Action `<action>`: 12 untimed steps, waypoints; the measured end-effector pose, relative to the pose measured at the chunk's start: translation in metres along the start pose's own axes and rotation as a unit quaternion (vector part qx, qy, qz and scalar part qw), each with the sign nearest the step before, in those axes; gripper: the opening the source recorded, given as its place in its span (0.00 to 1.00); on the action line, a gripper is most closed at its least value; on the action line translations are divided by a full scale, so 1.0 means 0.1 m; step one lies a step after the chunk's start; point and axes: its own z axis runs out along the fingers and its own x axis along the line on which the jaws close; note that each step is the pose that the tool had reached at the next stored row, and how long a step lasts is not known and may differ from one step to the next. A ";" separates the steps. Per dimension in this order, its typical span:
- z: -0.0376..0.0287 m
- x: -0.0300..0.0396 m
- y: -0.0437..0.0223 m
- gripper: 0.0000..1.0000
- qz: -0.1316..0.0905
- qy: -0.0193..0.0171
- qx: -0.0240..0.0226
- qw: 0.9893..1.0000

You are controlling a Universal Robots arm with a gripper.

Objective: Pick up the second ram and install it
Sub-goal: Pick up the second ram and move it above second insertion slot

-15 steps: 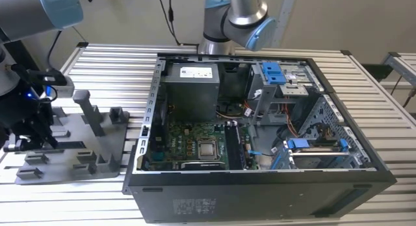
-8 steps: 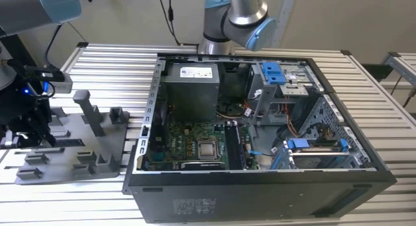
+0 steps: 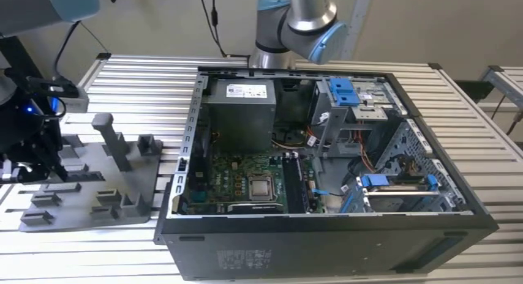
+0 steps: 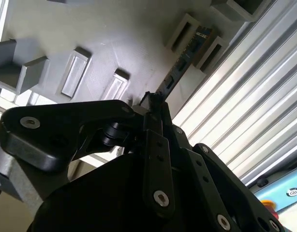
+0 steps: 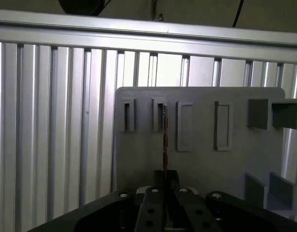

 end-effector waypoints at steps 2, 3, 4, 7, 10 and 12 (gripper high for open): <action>-0.017 -0.001 0.000 0.14 0.000 0.000 0.000 1.000; -0.026 -0.001 0.000 0.14 0.000 0.000 0.000 1.000; -0.033 -0.001 0.000 0.14 0.000 0.000 0.000 1.000; -0.054 -0.002 -0.001 0.14 0.000 0.000 0.000 1.000; -0.078 -0.002 -0.001 0.14 0.000 0.000 0.000 1.000; -0.093 -0.003 -0.001 0.14 0.000 0.000 0.000 1.000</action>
